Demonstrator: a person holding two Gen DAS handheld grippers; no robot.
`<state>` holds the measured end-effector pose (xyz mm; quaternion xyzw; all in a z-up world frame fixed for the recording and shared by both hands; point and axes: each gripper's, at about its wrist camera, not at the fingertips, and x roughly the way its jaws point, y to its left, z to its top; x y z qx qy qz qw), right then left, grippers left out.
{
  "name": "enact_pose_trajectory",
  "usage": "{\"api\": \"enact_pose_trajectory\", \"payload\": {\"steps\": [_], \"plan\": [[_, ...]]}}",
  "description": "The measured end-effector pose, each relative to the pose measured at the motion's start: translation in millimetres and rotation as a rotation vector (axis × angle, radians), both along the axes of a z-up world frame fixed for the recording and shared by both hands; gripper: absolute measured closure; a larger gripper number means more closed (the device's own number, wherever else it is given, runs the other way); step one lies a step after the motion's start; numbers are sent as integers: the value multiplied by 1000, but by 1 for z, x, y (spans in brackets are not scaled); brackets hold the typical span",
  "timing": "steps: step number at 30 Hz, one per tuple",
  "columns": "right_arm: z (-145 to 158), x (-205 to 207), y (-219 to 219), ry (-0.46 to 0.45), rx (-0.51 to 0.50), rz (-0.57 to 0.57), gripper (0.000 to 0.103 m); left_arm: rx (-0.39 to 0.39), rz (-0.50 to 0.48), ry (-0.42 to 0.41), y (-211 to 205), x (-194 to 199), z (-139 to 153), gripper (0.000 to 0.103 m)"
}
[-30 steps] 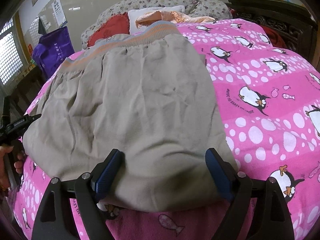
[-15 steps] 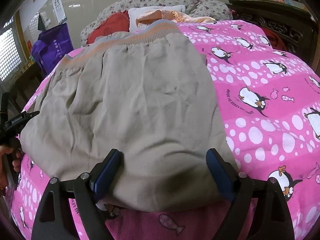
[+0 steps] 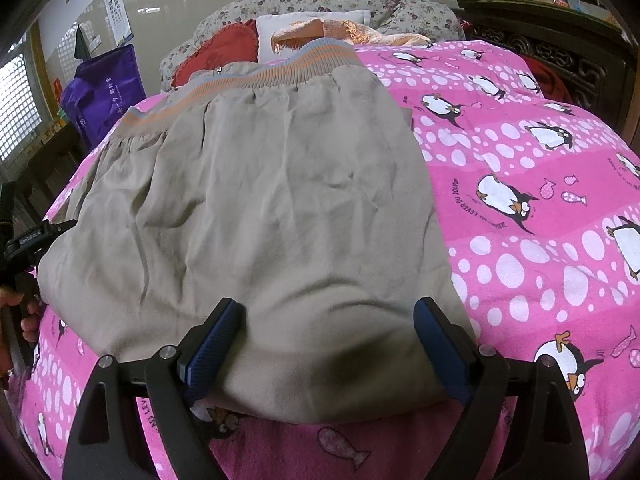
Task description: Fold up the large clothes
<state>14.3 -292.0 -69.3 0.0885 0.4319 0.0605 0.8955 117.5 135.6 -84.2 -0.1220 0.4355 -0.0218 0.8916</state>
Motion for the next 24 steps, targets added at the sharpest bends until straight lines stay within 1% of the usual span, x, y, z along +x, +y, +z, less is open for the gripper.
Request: {"api": "enact_pose_trajectory", "payload": {"steps": [4, 6, 8, 9, 10, 14, 18, 19, 20, 21, 24], "plan": [[0, 0, 0, -3, 9, -1, 13, -84, -166, 10, 18, 4, 2, 0], [-1, -1, -1, -5, 21, -1, 13, -107, -226, 21, 23, 8, 3, 0], [-1, -1, -3, -6, 31, -2, 13, -132, -257, 38, 24, 16, 5, 0], [-1, -1, -3, -5, 36, -1, 13, -154, -263, 49, 23, 21, 5, 0], [-1, -1, -4, -5, 41, -1, 13, -196, -279, 59, 21, 29, 5, 0], [-2, -2, -5, -6, 56, -1, 13, -270, -327, 70, 12, 51, 4, 0], [-2, -1, -7, -7, 67, -2, 13, -422, -423, 110, -3, 67, 0, 0], [-2, -1, -7, -7, 69, -2, 13, -480, -445, 117, -4, 68, -2, 0], [-2, -1, -7, -7, 71, -2, 13, -510, -453, 120, -1, 70, -2, 0], [-2, -1, -8, -7, 72, -2, 13, -558, -458, 122, 4, 71, -3, 0], [-2, -1, -8, -7, 72, -2, 13, -684, -437, 145, 15, 78, -2, 2]]}}
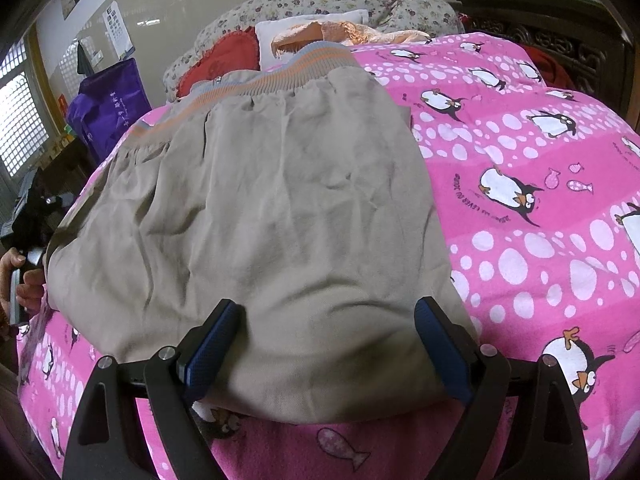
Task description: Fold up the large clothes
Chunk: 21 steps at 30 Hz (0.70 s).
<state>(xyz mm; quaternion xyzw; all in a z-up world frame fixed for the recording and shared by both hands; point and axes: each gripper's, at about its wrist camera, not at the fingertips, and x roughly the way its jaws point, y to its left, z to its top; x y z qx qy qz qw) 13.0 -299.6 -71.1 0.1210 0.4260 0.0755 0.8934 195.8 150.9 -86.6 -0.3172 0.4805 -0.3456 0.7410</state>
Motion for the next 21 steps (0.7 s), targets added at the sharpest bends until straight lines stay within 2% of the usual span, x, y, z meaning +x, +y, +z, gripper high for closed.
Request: {"api": "enact_pose_trajectory", "payload": {"steps": [1, 3, 5, 6, 7, 8, 10, 11, 12, 13, 16, 18, 19, 21], "plan": [[0, 0, 0, 0, 0, 0, 13, -50, -11, 14, -1, 0, 2, 6], [0, 0, 0, 0, 0, 0, 12, -48, -59, -15, -12, -2, 11, 11], [0, 0, 0, 1, 0, 0, 12, 25, -96, -62, -21, -4, 18, 13], [0, 0, 0, 0, -1, 0, 12, 70, -84, -51, -21, 0, 15, 13], [0, 0, 0, 0, -1, 0, 12, 168, -42, -15, -19, 7, 6, 14], [0, 0, 0, 0, -1, 0, 12, 188, -32, -2, -16, 10, 0, 23], [0, 0, 0, 0, -1, 0, 12, 166, -27, -2, -16, 14, 0, 22], [0, 0, 0, 0, -1, 0, 12, 160, -29, 6, -19, 14, 0, 19], [0, 0, 0, 0, -1, 0, 12, 146, -55, 1, -25, 13, 2, 18], [0, 0, 0, 0, -1, 1, 12, 114, -122, 5, -36, 11, 3, 18], [0, 0, -1, 0, 0, 1, 12, 170, -158, -41, -47, 11, 9, 18], [0, 0, -1, 1, 0, 1, 12, 170, -83, -5, -35, 19, 3, 27], [0, 0, 0, 1, 0, 1, 12, 151, -46, 23, -30, 22, 1, 39], [0, 0, -1, 0, 1, 1, 12, 183, -41, 22, -33, 19, 1, 47]]}}
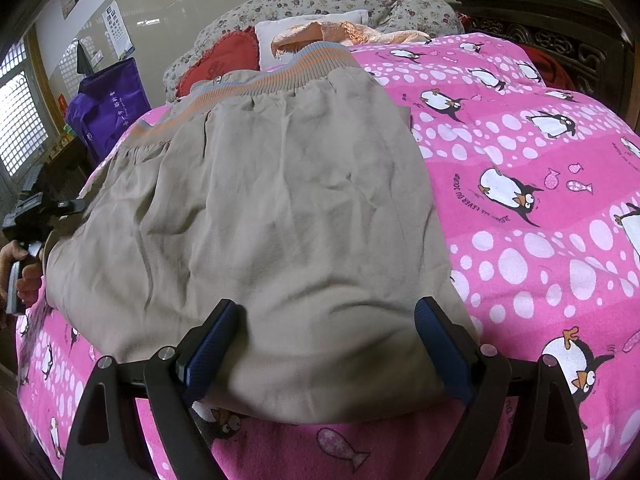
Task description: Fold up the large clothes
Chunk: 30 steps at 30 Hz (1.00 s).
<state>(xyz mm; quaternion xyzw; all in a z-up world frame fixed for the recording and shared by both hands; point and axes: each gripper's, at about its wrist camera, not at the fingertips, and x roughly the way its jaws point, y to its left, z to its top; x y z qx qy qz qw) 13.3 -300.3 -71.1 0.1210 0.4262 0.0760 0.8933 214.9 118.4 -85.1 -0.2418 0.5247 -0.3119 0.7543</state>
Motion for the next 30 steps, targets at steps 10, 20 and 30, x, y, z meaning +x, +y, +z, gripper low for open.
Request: {"api": "enact_pose_trajectory", "payload": {"steps": [10, 20, 30], "plan": [[1, -1, 0, -2, 8, -3, 12, 83, -72, 10, -35, -19, 78, 95], [21, -20, -9, -52, 3, -45, 15, -128, -29, 139, -143, -22, 148, 95], [27, -72, -61, -50, 29, -159, 17, -63, -11, 251, -275, -21, 98, 95]]}}
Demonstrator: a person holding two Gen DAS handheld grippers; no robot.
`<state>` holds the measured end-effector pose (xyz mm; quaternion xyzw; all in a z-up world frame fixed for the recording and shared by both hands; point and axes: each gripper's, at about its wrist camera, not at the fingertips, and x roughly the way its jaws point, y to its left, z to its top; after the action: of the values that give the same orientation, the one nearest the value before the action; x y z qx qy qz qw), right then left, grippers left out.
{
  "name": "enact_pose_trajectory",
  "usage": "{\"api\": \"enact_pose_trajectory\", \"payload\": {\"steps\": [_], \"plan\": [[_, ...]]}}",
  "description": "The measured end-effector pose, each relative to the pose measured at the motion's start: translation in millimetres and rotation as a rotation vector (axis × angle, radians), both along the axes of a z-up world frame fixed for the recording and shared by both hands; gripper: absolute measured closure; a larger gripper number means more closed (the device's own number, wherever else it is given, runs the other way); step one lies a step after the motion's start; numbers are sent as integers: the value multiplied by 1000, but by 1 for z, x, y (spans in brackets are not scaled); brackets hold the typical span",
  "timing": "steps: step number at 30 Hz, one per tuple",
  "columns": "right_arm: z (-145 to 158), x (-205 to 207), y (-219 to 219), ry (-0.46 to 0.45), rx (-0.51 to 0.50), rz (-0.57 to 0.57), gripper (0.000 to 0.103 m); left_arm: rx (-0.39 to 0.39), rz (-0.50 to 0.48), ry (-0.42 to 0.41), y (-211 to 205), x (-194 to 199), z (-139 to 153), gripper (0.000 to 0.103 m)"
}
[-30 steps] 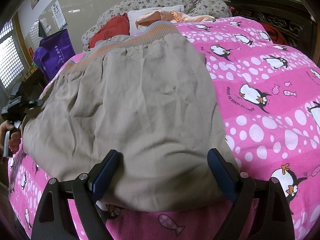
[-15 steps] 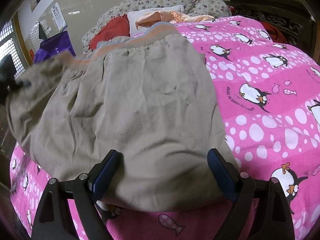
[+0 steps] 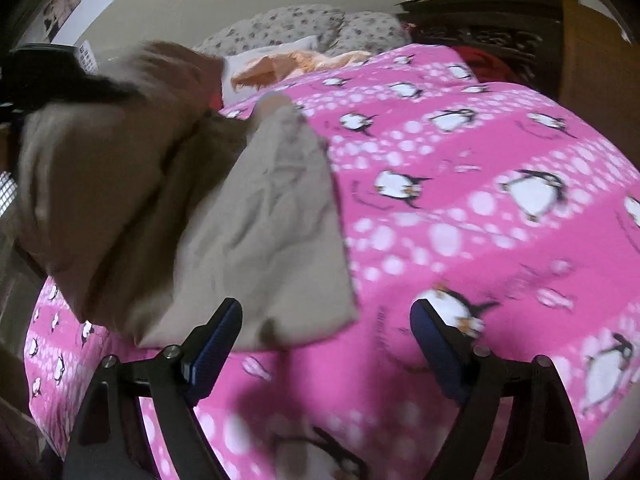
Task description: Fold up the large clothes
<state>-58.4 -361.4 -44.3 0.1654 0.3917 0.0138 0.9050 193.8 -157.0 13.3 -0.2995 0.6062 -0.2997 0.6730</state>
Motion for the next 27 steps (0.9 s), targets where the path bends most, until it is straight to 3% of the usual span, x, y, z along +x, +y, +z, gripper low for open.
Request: {"api": "enact_pose_trajectory", "payload": {"steps": [6, 7, 10, 11, 14, 16, 19, 21, 23, 27], "plan": [[12, -27, -8, -37, -75, 9, 17, 134, 17, -76, -29, 10, -45, 83], [13, -31, -9, -41, -90, 11, 17, 130, 23, -92, -32, 11, -52, 72], [18, -41, -10, -48, -137, 21, 17, 69, 29, -125, -32, 10, -65, 54], [20, -43, -10, -51, -151, 25, 17, 39, 36, -130, -33, 8, -62, 42], [32, -54, -9, -78, -171, 35, 17, -37, 42, -108, -29, -4, -50, 24], [44, -59, -7, -112, -164, 44, 17, -118, 9, -89, -26, -12, -32, 21], [64, -62, 4, -177, -165, 64, 18, -208, -52, -138, -11, -24, 0, 21], [77, -62, 17, -238, -160, 102, 23, -221, -59, -184, 5, -28, 13, 20], [87, -60, 28, -294, -165, 132, 37, -187, -31, -241, 37, -32, 21, 20], [95, -42, 51, -350, -126, 182, 69, -18, 29, -372, 95, -58, 2, 24]]}}
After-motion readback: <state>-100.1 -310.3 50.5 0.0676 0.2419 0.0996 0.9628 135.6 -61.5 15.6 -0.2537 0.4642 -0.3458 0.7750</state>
